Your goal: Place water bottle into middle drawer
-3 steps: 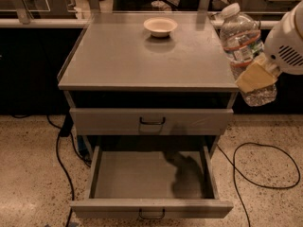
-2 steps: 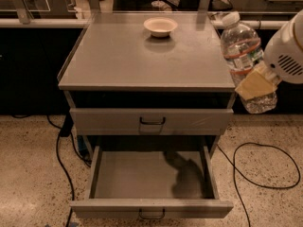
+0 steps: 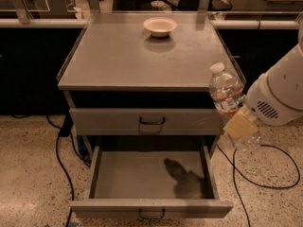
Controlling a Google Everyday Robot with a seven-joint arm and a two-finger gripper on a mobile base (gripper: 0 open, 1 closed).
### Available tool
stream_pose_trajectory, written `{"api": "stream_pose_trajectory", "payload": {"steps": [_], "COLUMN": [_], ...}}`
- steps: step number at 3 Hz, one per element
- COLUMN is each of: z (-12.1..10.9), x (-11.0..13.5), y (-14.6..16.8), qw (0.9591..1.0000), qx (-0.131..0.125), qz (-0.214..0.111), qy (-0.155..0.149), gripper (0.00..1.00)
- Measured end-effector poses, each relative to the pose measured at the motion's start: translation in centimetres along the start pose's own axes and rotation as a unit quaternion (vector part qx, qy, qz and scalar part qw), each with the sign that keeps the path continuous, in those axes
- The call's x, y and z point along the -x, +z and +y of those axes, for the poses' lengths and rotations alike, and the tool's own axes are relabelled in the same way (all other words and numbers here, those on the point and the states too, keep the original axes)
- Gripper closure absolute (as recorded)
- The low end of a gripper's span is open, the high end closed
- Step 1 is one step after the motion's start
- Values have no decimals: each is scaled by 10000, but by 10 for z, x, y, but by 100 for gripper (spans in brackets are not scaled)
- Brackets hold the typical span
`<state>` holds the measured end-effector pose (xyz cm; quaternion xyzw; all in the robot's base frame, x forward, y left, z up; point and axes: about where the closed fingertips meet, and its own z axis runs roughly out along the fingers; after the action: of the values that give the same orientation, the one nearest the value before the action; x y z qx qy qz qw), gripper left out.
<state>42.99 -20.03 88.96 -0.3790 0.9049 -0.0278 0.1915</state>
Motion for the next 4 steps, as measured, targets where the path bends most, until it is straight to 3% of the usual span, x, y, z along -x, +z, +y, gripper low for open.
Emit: {"api": "stream_pose_trajectory", "payload": {"steps": [2, 4], "z": [39, 48], "x": [-21, -31], "y": [78, 97], "qw": [9972, 9961], "qx": [693, 741], "qz": [254, 453], "qy": [113, 129], "gripper": [100, 100]}}
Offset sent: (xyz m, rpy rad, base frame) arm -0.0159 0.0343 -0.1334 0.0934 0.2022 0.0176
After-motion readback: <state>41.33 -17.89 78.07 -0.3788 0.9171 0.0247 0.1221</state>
